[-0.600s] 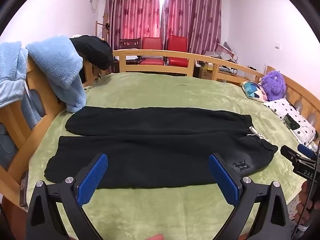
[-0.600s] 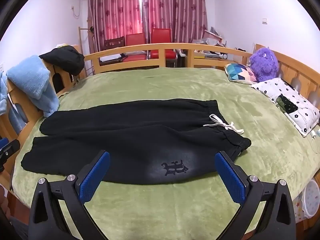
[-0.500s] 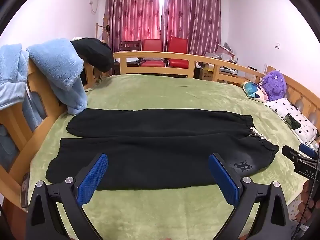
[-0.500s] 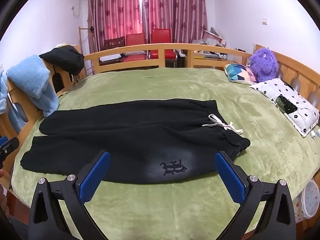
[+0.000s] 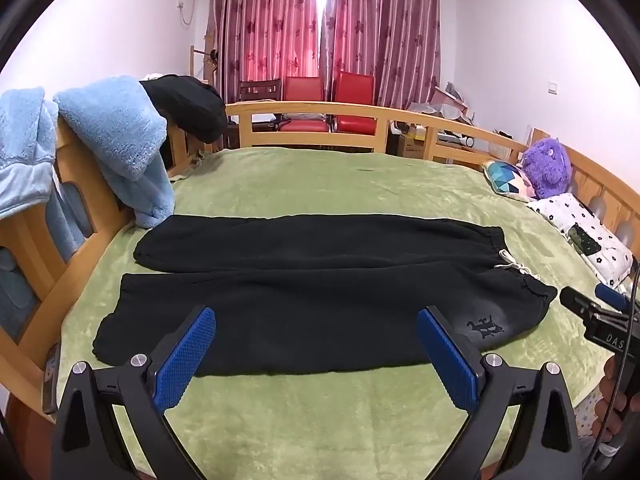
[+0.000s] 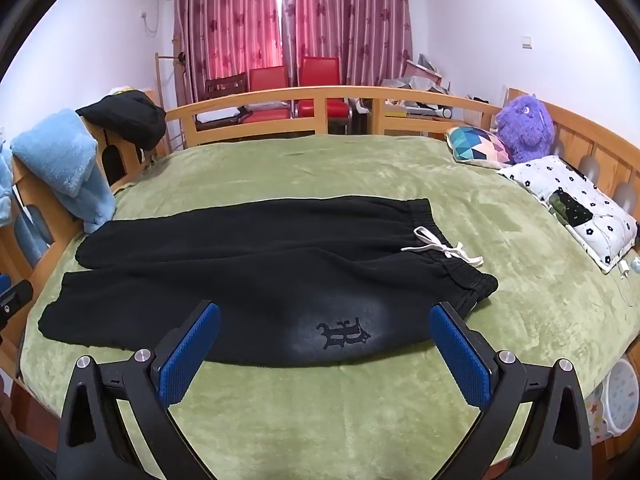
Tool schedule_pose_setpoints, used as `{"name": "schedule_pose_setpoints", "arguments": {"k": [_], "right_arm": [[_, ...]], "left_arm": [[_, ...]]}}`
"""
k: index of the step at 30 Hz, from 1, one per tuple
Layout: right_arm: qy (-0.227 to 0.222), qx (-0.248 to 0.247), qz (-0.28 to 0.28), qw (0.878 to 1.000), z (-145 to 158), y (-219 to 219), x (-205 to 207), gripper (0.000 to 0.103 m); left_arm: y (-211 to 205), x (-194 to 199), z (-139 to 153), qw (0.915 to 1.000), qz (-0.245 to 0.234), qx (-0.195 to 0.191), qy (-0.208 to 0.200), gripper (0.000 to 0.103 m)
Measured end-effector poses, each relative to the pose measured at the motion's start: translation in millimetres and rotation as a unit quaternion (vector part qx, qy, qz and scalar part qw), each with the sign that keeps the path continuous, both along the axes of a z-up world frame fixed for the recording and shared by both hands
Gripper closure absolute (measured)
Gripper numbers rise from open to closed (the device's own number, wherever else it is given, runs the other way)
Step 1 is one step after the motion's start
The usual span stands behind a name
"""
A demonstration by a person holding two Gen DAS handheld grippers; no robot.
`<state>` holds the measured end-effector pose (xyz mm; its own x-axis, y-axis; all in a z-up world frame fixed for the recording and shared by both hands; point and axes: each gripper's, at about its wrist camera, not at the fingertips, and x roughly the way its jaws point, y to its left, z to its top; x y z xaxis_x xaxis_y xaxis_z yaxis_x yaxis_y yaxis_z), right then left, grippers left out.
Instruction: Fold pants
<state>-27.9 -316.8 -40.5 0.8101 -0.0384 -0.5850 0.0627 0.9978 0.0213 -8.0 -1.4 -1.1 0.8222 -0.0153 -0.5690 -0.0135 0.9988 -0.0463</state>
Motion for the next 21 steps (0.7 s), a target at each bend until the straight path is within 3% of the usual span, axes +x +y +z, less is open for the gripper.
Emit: {"name": "schedule_pose_setpoints", "arguments": {"k": [9,17,21], "right_arm": [[0.001,-0.002,0.006,1.0,-1.8,5.2,-1.3,0.001],[0.005,0.025,0.003,1.0,-1.7,-1.3,1.7,0.001],[0.001,0.011,-0.006,1.0,-1.0,-2.3,2.4,0.001]], "left_arm": [[1.2,-1.2,2.8,1.0,-0.003,-0.002,0.0,0.001],[5.8,-2.0,5.5,1.0,-0.002,-0.002,0.002,0.001],[6.2,-3.8,6.8,1.0,-0.002,-0.002,-0.005,0.001]]}}
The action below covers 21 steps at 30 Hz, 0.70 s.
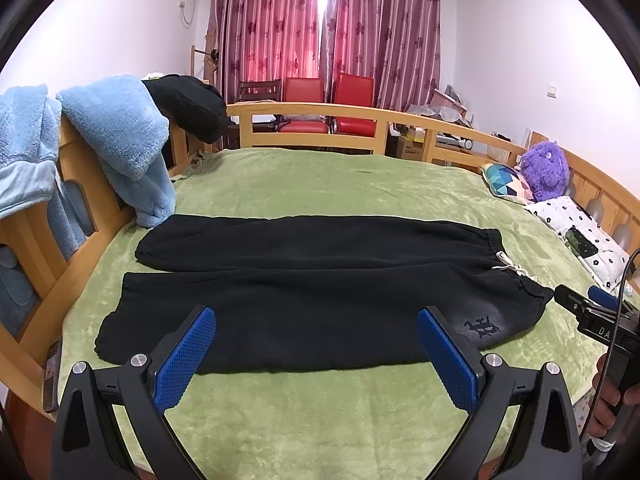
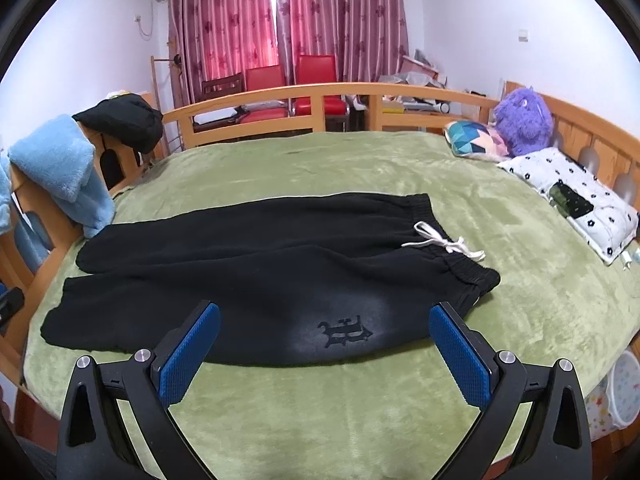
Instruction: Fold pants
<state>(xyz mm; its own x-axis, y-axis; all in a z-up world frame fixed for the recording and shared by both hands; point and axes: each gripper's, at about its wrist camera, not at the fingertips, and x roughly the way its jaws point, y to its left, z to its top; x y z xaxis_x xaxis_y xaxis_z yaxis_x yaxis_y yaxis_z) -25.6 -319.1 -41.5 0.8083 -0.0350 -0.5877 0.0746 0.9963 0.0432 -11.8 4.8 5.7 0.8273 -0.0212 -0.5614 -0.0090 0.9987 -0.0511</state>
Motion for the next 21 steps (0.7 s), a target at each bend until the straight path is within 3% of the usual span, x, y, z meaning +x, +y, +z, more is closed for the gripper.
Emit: {"name": "schedule_pose_setpoints", "arguments": {"k": [4,21], "right_arm": [[0.003,0.025,-0.002,1.0,0,-8,2,0.001],[-0.015,0.019,-0.026,0.999,2,-16,-1,0.001]], "left_arm": [[0,-2,0,1.0,0.001,-0.003,-0.002,0.001],[0,-2,3,0.9999,0.001,-0.009,-0.004,0.001]]}}
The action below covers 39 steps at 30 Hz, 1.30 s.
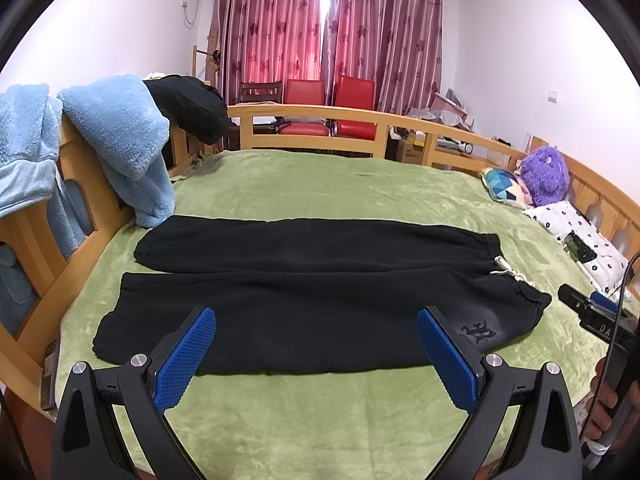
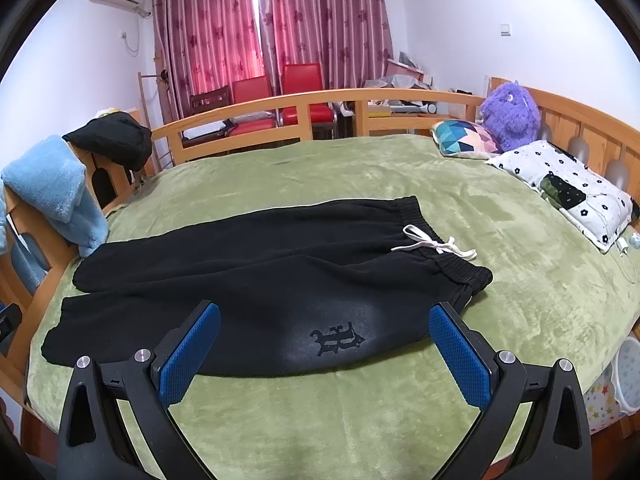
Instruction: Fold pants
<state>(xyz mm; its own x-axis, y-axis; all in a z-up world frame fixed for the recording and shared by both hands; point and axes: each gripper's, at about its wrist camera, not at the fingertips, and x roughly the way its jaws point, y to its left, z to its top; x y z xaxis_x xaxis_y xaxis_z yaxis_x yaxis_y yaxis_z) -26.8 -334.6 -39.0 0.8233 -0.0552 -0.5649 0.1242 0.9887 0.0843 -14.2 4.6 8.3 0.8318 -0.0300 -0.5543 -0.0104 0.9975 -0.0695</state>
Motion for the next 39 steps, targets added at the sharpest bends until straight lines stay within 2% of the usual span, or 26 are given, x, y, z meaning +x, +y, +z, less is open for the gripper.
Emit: {"name": "schedule_pose_setpoints", "arguments": {"k": [33,39], "right_arm": [[-0.004,-0.013,0.005,1.0,-2,8,-1,0.001],[-0.01,-0.009,0.004,1.0,-4,11,0,0.001]], "left_arm": [[-4,-5,4,1.0,-0.003,-0.007,0.002,0.001],[-1,2,-2,0.9998,0.003,-0.018,0.008,0.001]]}}
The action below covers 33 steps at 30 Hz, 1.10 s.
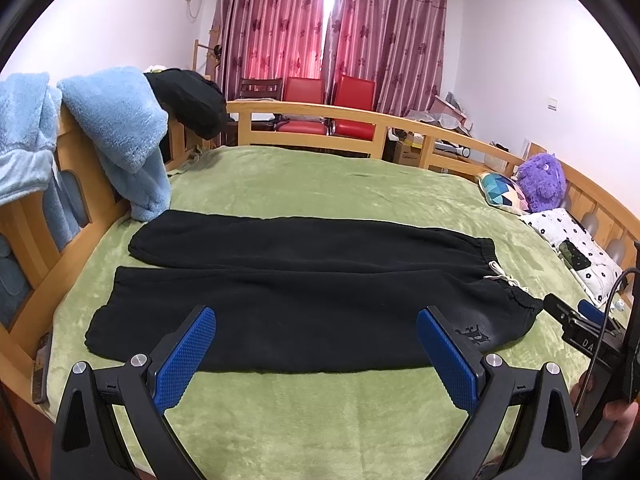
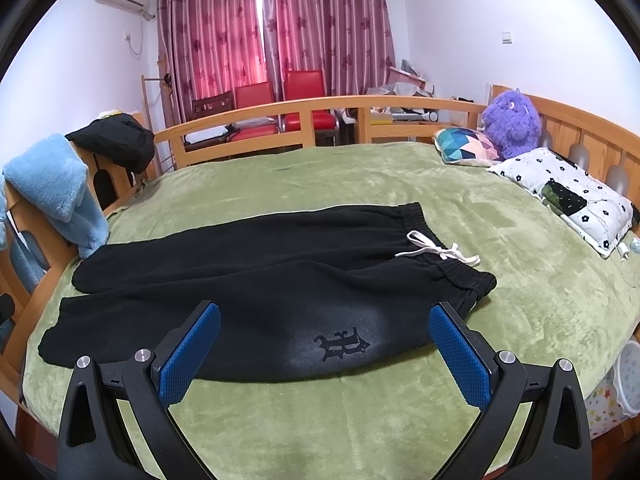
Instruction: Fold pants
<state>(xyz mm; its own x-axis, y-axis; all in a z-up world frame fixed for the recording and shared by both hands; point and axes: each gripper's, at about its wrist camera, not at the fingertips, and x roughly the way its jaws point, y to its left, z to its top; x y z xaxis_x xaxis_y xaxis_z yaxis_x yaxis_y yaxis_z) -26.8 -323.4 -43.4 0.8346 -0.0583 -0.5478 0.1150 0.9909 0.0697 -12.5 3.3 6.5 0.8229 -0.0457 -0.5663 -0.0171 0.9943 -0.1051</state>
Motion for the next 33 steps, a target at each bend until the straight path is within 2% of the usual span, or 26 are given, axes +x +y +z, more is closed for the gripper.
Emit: {"name": "schedule_pose_setpoints", "arguments": {"k": [6,11,14,18,21,24,26,29,31,33], "right_arm": [[-0.002,-0.024,-0.002,1.0,-8,9,9,0.001],[0.017,0.01,0.017,1.0,-19,5,23,0.001],[0.029,0.008,0.02,0.999,-33,3,34,0.001],[0.057,0.043,0.019,0.997,-46,-8,56,0.001],[0.059,0.077,0.02,0.995,-55,-19,69,0.001],[0.073,0.079,0.007,0.994,-64,-27,80,0.001],[0.085,0.098,0.007,0.992,-71,-31,86,0.002],[0.099,0.133,0.018,0.986,-82,-35,94,0.01],[0.099,0.13,0.012,0.986,-85,-33,98,0.017],[0.098,0.115,0.011,0.988,-88,-27,101,0.021]], "left_arm": [[6,16,-16,0.9994,0.02,-0.012,0.025,0.001],[9,30,-30,0.9993,0.022,-0.013,0.028,0.001],[10,41,-44,0.9991,0.012,-0.014,0.038,0.001],[17,60,-69,0.9975,0.023,-0.041,0.052,0.002],[25,72,-89,0.9937,0.018,-0.074,0.082,0.003],[33,72,-107,0.9926,0.031,-0.075,0.091,0.009],[37,70,-119,0.9923,0.04,-0.069,0.095,0.009],[43,72,-143,0.9883,0.055,-0.073,0.122,0.015],[47,75,-156,0.9851,0.063,-0.077,0.14,0.025],[50,78,-168,0.981,0.066,-0.087,0.16,0.027]]}}
